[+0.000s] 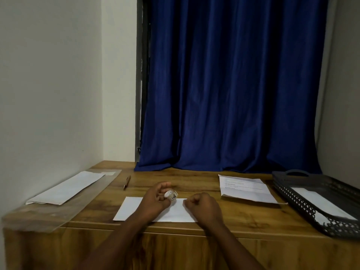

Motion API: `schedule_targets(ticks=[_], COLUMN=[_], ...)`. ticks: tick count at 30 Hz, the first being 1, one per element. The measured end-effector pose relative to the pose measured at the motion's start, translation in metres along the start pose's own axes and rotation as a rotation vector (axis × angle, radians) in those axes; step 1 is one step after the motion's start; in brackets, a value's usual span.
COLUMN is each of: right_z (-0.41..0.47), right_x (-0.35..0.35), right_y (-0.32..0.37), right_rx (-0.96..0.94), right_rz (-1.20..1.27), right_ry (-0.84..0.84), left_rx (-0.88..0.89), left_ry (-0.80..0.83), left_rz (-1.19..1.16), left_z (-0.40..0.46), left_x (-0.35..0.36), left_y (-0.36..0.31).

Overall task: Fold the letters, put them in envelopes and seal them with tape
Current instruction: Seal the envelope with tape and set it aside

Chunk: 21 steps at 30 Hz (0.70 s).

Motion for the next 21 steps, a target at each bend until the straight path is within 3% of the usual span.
schedule_targets(ticks=[7, 12, 21], right_z=[-0.007, -0.012, -0.013], right_x=[-0.005, -0.006, -0.005], right_y=[0.008, 0.01, 0.008], right_rx=[-0.164, -0.231, -0.231], right_rz=[0.323, 0.315, 0.311], right_ry=[0.048, 0.107, 0.064], left_rx=[0.019, 0.027, 0.022], left_ry=[0.08, 0.105, 0.125], left_rz=[-0.007, -0.008, 0.04], left_z=[-0.003, -0.003, -0.007], left_x=[0.0, 0.004, 0.012], left_y=[0.003, 0.001, -0.003])
Point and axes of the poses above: each hand's wrist, its own z-axis towards the middle knuckle, its own x-axis out of the palm, y = z × x, the point moved 2 cm from there along z, towards the middle knuckle, and after that the axes turned 13 degrees about y, right-handed, at the moved point
